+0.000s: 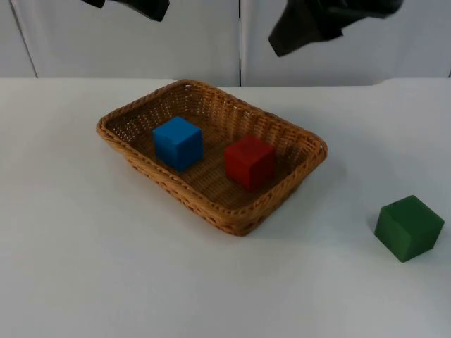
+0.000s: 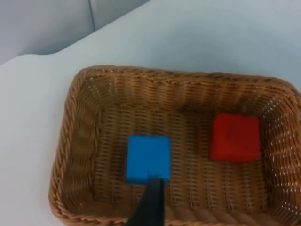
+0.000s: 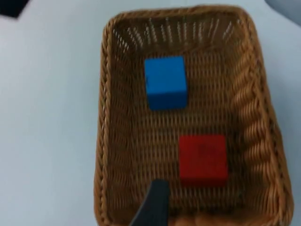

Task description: Pick up one cube with each hand and place exactly two cubes into the same basket, leaving the remaining cube outside.

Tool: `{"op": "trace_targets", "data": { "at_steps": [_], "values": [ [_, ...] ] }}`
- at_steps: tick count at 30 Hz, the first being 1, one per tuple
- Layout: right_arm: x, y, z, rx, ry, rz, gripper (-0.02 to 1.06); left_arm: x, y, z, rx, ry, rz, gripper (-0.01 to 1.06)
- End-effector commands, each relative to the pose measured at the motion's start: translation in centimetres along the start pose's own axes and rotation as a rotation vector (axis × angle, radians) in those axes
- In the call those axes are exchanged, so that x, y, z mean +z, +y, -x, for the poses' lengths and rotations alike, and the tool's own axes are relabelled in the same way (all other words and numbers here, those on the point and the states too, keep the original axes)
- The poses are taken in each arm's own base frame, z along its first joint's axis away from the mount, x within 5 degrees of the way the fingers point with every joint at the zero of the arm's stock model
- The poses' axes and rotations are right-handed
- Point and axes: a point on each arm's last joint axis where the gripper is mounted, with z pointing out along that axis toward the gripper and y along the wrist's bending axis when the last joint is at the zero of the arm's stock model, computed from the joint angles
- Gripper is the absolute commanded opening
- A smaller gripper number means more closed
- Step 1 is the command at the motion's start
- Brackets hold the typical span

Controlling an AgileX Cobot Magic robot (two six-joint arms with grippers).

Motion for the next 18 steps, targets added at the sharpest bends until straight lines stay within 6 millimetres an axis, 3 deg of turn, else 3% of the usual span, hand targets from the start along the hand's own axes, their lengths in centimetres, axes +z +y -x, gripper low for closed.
{"op": "trace_targets", "data": {
  "at_steps": [1,12,18],
  "values": [
    [-0.8,0.4,-0.4,0.004,-0.015,-0.002,0.76,-0.5,-0.4,-0.2,-0.004,-0.019,-0.011,0.83],
    [-3.0,1.4,-2.5,0.01,-0.005,-0.002,0.76,-2.7,-1.9,-1.6,-0.008,-0.031,-0.019,0.83],
    [-4.8,2.1,-3.8,0.013,-0.019,-0.007,0.76,-5.6,-3.6,-2.9,0.008,-0.069,-0.008,0.83]
  ]
}}
